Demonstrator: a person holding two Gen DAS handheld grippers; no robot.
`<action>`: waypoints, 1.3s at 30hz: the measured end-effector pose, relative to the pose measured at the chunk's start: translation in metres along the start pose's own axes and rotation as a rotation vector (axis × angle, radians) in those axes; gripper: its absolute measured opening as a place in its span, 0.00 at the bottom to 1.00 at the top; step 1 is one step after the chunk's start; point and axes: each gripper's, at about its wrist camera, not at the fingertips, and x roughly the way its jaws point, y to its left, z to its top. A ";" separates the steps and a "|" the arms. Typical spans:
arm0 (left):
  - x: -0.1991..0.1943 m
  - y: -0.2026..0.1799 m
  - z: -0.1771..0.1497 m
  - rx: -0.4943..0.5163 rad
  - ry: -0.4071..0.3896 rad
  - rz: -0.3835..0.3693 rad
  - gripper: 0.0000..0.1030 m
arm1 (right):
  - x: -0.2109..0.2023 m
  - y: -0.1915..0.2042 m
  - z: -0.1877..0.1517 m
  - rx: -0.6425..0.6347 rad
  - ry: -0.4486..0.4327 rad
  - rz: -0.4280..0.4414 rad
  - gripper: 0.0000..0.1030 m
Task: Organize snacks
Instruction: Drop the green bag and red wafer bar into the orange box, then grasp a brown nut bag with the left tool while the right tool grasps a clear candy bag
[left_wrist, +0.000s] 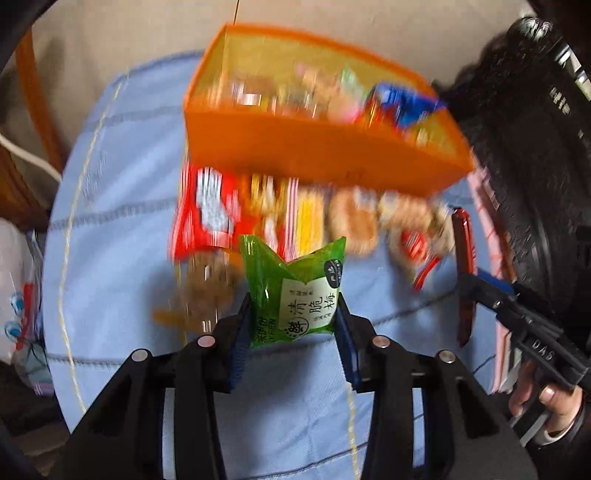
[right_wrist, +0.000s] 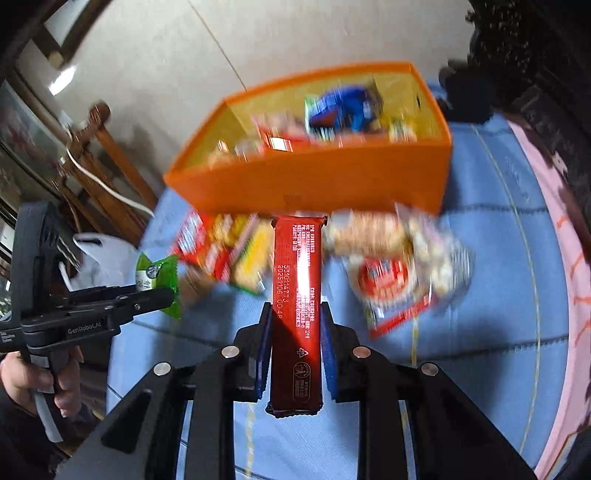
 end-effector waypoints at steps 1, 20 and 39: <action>-0.008 -0.002 0.014 0.005 -0.026 -0.005 0.39 | -0.002 0.004 0.006 -0.004 -0.015 0.003 0.23; 0.030 -0.009 0.155 -0.016 -0.141 0.254 0.96 | 0.041 -0.004 0.139 0.068 -0.233 -0.057 0.79; 0.054 0.047 0.002 0.008 0.042 0.400 0.96 | 0.020 -0.059 -0.007 0.234 -0.045 -0.087 0.90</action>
